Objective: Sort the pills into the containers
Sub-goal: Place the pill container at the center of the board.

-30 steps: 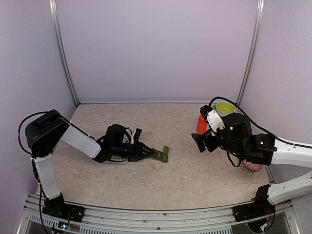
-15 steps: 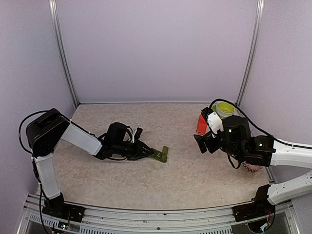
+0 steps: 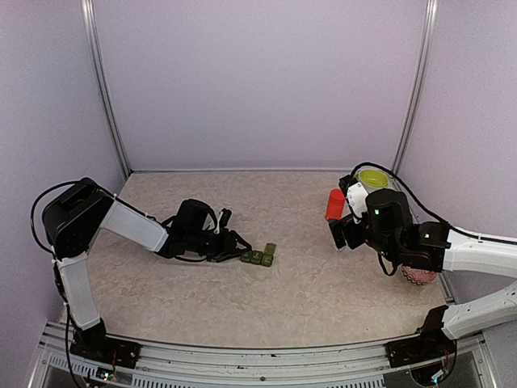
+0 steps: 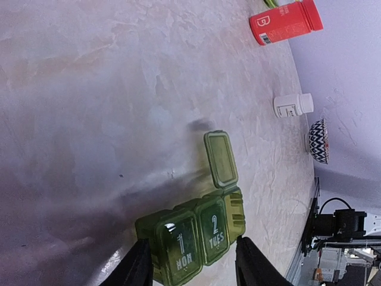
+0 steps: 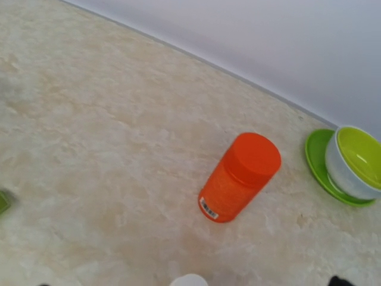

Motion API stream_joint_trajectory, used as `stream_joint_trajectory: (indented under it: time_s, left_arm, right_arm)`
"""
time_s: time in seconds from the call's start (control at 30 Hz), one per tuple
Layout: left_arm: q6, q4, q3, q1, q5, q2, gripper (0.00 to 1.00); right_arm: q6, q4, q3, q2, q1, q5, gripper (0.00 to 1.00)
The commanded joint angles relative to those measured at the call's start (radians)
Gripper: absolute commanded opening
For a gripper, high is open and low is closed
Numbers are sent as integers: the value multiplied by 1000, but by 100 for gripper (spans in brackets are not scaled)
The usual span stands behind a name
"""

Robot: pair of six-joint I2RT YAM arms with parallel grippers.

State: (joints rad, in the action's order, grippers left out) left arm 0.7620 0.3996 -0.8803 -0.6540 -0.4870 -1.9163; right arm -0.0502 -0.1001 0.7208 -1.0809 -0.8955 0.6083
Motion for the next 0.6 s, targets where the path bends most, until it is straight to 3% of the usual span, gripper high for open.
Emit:
stream_joint_trajectory:
  time_s: [0.0,0.2,0.57]
  left_arm:
    - [-35,-31,-32,19,31,-10,49]
    - [-36,-15,-31,36,28,13,55]
    - [-102,-73,5,41,117,292,74]
  right_arm:
    - [-42,2,-2,-26,30,10,100]
    - [-89,3,-12,-64,71,-2,100]
    - [-181,31,-42,-105,163,-89,100]
